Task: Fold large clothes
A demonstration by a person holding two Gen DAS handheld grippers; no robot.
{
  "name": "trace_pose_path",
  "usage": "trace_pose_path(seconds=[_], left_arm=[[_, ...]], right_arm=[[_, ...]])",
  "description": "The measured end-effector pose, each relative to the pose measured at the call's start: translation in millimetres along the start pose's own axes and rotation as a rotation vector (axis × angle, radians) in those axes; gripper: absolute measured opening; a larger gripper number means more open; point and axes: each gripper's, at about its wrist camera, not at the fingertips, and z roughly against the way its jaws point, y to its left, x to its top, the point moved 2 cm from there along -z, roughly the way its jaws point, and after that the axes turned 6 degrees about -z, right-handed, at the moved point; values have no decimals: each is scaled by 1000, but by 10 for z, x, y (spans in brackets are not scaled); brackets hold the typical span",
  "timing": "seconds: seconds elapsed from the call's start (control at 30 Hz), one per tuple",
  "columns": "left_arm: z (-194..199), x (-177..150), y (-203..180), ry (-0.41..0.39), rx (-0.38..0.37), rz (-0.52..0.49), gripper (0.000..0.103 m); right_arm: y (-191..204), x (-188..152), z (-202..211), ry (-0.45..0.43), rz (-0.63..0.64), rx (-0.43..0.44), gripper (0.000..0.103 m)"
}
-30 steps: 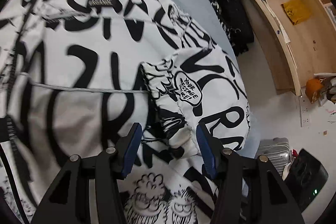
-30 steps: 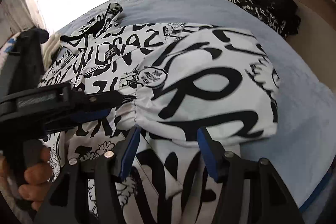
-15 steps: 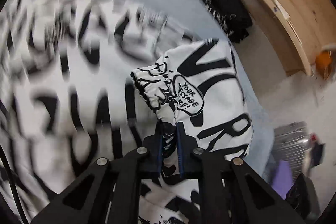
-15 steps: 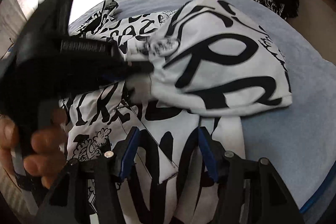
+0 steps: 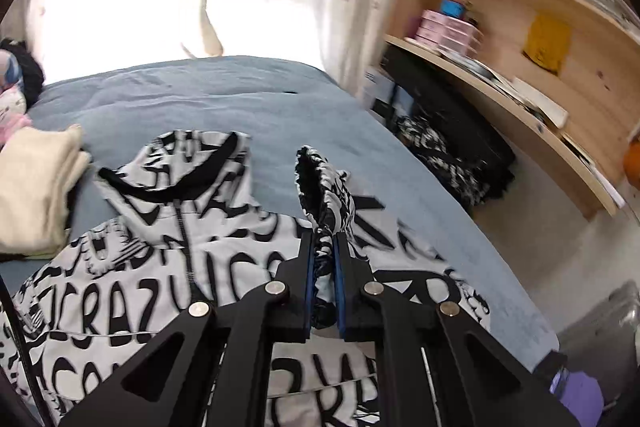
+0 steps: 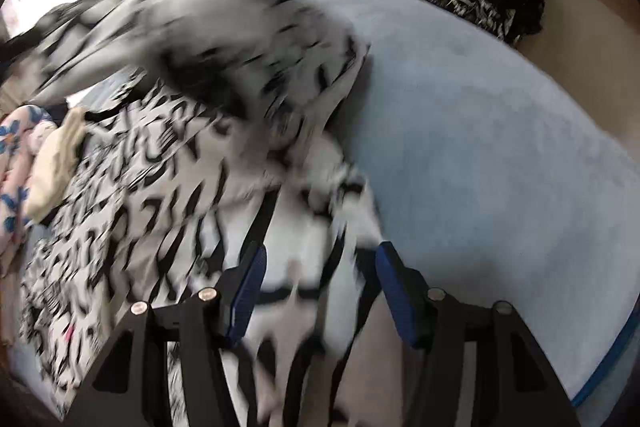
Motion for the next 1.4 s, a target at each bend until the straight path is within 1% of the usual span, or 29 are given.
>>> trace_pose_path(seconds=[0.07, 0.17, 0.2, 0.23, 0.3, 0.37, 0.4, 0.43, 0.47, 0.53, 0.57, 0.6, 0.63, 0.67, 0.7, 0.73, 0.77, 0.8, 0.83, 0.9, 0.93, 1.0, 1.13, 1.17, 1.2, 1.23, 1.27, 1.33, 1.4], left_arm=[[20, 13, 136, 3, 23, 13, 6], [28, -77, 343, 15, 55, 31, 6], [21, -107, 406, 17, 66, 35, 6], [23, -145, 484, 20, 86, 39, 6], [18, -278, 672, 33, 112, 51, 6], [-35, -469, 872, 69, 134, 67, 6], [-104, -612, 975, 99, 149, 76, 6], [-193, -786, 1075, 140, 164, 84, 6], [-315, -994, 1183, 196, 168, 92, 6], [-527, -1367, 1353, 298, 177, 106, 8], [-634, -1569, 1415, 350, 189, 100, 8], [-710, -1733, 1456, 386, 206, 85, 11], [-748, -1834, 1459, 404, 203, 74, 14], [-771, -1899, 1478, 413, 191, 69, 16], [-755, -1917, 1490, 404, 178, 75, 20], [-728, -1889, 1513, 390, 156, 93, 28], [-705, -1837, 1545, 374, 116, 119, 33], [-687, -1781, 1573, 356, 89, 138, 43], [-668, -1708, 1611, 328, 74, 158, 52], [-674, -1582, 1685, 281, 91, 169, 61], [-708, -1534, 1721, 278, 100, 170, 62], [-844, -1481, 1780, 303, 105, 185, 62], [-1240, -1553, 1905, 433, 86, 221, 62], [-1285, -1568, 1911, 437, 84, 219, 62], [-1299, -1575, 1914, 428, 81, 212, 57], [-1294, -1551, 1888, 412, 61, 199, 33], [-1309, -1539, 1869, 412, 44, 194, 31], [-1287, -1476, 1832, 401, 61, 185, 29], [-1174, -1337, 1765, 340, 91, 145, 29]], right_arm=[[41, 110, -124, 6, 20, -13, 57], [112, 229, -390, 57, 64, -47, 56], [108, 264, -452, 63, 70, -54, 40], [81, 289, -472, 63, 59, -71, 37], [4, 304, -450, 58, 30, -53, 36], [-14, 275, -441, 62, 46, -57, 36], [-19, 237, -455, 83, 68, -73, 37], [-17, 222, -465, 100, 83, -86, 40], [-33, 210, -474, 115, 91, -95, 42], [-59, 192, -438, 146, 96, -91, 49], [-70, 198, -409, 158, 94, -81, 49], [-78, 203, -350, 170, 94, -65, 49], [-75, 221, -300, 174, 95, -49, 50], [-62, 232, -227, 175, 98, -27, 51], [-38, 273, -116, 170, 100, 15, 53], [-28, 321, -37, 161, 99, 49, 57], [-19, 398, 71, 145, 89, 100, 59], [-31, 463, 142, 134, 73, 138, 65], [-39, 543, 187, 123, 54, 166, 73], [-55, 731, 248, 86, 15, 207, 79], [-57, 814, 230, 74, 8, 202, 79], [-50, 980, 91, 68, -13, 171, 79], [-106, 1297, -391, 127, -66, 162, 79], [-117, 1353, -508, 141, -74, 159, 79], [-145, 1433, -672, 159, -81, 153, 79], [-162, 1454, -767, 170, -86, 148, 79], [-180, 1491, -893, 187, -98, 146, 79], [-190, 1546, -1123, 222, -121, 154, 79], [-131, 1576, -1340, 253, -126, 151, 77]])
